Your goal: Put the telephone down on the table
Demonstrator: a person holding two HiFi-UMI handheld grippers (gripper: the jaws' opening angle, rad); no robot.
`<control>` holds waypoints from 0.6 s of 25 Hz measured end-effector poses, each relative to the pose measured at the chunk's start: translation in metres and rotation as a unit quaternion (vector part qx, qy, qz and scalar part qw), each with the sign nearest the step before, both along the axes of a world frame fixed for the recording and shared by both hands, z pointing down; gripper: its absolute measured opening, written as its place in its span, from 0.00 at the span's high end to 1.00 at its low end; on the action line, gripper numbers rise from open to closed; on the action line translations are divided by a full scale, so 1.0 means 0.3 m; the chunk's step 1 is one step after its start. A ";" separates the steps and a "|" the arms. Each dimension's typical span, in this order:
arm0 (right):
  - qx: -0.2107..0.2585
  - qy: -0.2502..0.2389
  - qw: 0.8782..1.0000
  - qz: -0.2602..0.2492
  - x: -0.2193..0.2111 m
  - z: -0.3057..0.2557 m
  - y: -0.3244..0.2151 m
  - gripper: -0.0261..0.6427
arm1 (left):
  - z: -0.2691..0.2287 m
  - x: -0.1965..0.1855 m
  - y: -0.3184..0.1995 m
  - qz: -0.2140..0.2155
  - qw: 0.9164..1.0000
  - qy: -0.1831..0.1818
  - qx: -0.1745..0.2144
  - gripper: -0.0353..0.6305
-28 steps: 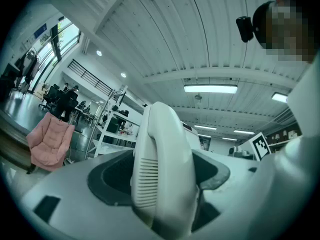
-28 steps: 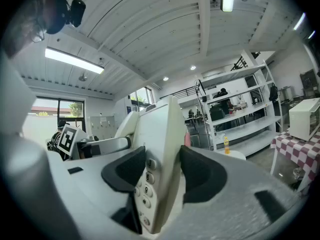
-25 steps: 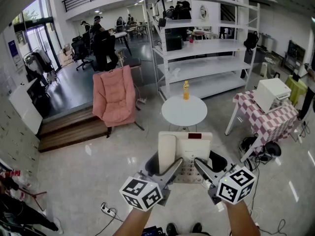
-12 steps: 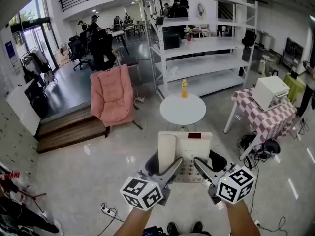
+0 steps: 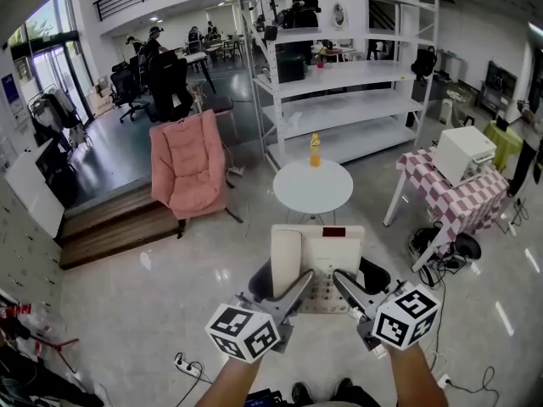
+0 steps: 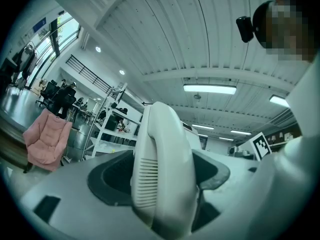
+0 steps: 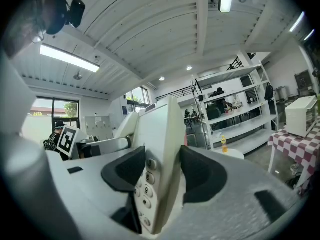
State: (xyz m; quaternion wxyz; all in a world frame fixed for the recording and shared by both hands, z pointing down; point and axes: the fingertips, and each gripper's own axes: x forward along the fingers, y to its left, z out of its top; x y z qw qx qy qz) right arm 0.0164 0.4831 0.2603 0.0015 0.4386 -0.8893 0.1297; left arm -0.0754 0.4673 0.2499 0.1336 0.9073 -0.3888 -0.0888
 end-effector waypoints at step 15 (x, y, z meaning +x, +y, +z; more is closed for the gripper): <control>-0.012 -0.010 1.000 -0.015 0.028 0.036 -0.177 0.66 | 0.033 0.026 -0.167 -0.015 1.000 -0.005 -0.013 0.43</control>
